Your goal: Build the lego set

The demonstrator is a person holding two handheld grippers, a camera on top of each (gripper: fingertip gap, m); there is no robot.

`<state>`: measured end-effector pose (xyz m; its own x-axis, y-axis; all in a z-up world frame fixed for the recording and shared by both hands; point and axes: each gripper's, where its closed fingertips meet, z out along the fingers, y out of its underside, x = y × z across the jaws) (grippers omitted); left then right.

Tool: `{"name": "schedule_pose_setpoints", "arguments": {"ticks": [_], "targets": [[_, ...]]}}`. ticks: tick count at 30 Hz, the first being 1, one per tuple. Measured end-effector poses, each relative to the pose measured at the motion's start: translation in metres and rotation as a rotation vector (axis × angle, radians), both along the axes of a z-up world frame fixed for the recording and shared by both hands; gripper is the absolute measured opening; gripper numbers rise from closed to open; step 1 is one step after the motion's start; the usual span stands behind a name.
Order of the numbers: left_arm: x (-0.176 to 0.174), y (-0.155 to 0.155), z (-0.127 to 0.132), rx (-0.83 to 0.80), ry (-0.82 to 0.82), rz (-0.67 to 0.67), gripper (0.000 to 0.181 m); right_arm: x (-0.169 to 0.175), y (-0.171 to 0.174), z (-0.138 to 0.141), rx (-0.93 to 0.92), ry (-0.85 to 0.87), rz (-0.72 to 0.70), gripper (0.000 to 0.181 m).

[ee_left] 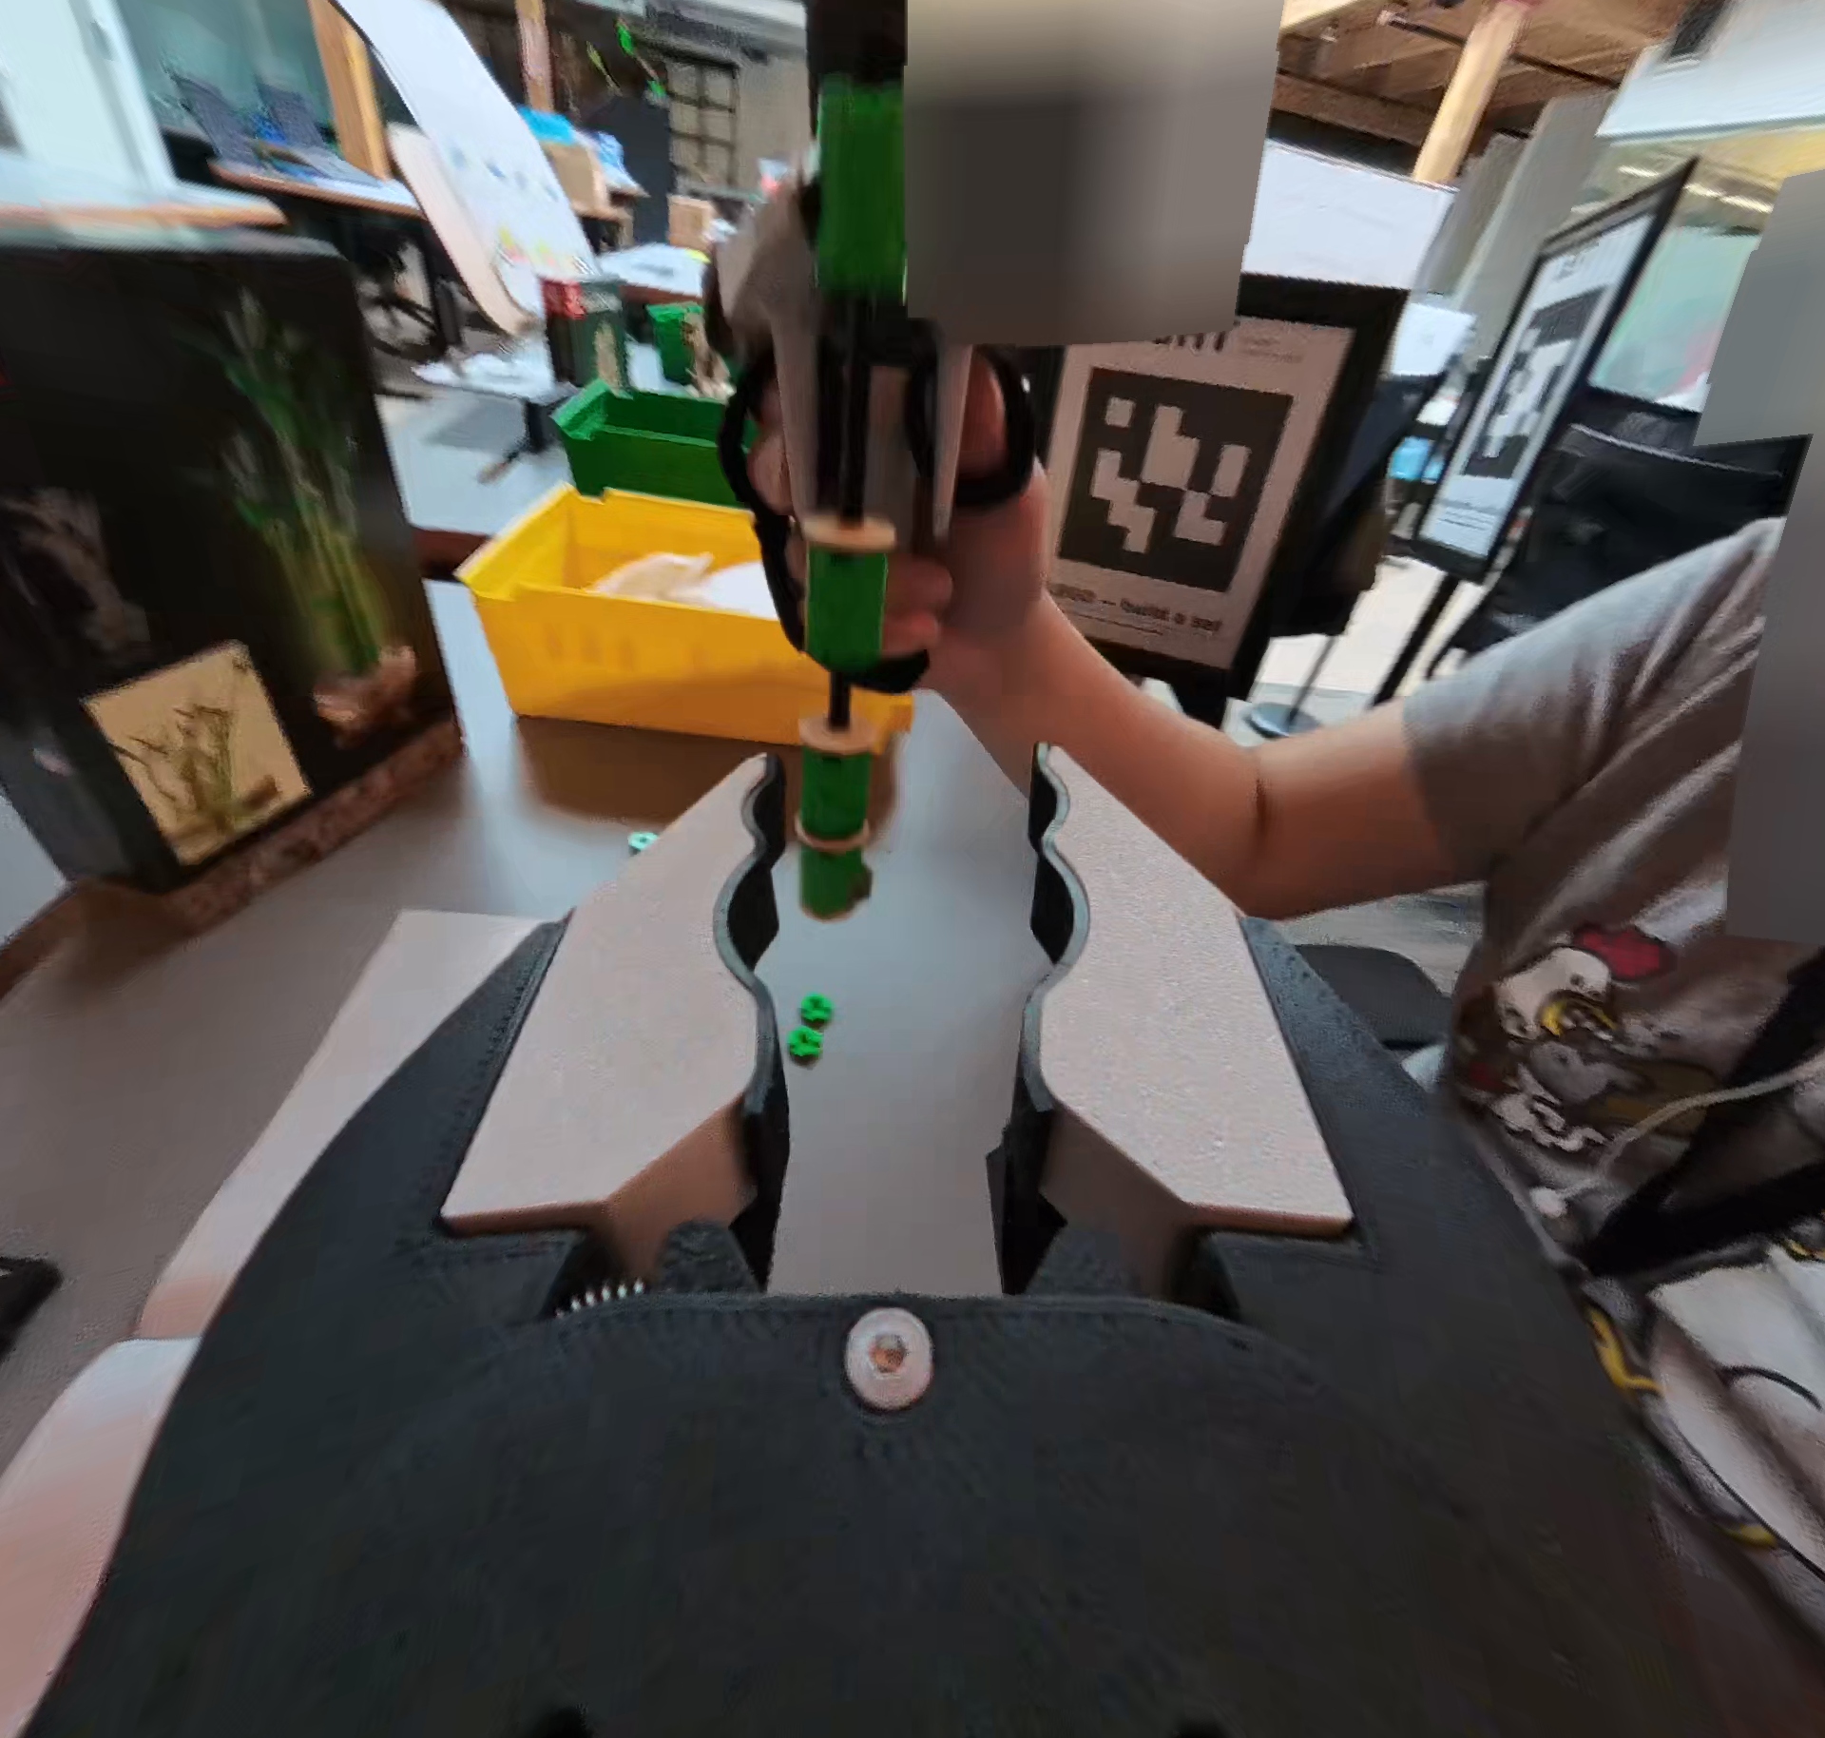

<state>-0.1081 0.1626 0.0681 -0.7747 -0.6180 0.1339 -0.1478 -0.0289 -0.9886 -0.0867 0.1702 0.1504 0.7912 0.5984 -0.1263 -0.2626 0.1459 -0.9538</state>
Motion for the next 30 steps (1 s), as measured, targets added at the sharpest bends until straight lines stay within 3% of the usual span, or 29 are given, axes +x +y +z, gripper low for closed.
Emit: {"name": "schedule_pose_setpoints", "arguments": {"ticks": [3,5,12,16,18,22,30], "targets": [[0.005,0.004,0.017,0.044,-0.123,0.122,0.044,-0.008,0.009,-0.009,-0.012,-0.023,0.016,0.014],[0.003,0.000,0.030,-0.002,-0.179,0.132,0.033,-0.013,0.014,-0.017,-0.029,-0.039,0.033,0.014],[0.016,0.003,0.024,-0.045,-0.129,0.162,0.002,-0.021,0.016,-0.023,-0.007,-0.058,0.065,0.014],[0.018,0.002,0.023,-0.069,-0.100,0.145,0.001,-0.018,0.016,-0.023,0.008,-0.061,0.055,0.015],[0.019,0.003,0.020,-0.059,-0.080,0.157,0.000,-0.018,0.017,-0.023,0.006,-0.066,0.050,0.026],[0.018,0.003,0.016,-0.024,-0.057,0.155,0.000,-0.015,0.021,-0.022,-0.023,-0.044,0.010,0.015],[0.027,0.004,0.007,0.029,-0.024,0.224,0.000,-0.009,0.024,-0.032,-0.131,-0.040,0.009,0.014]]}}
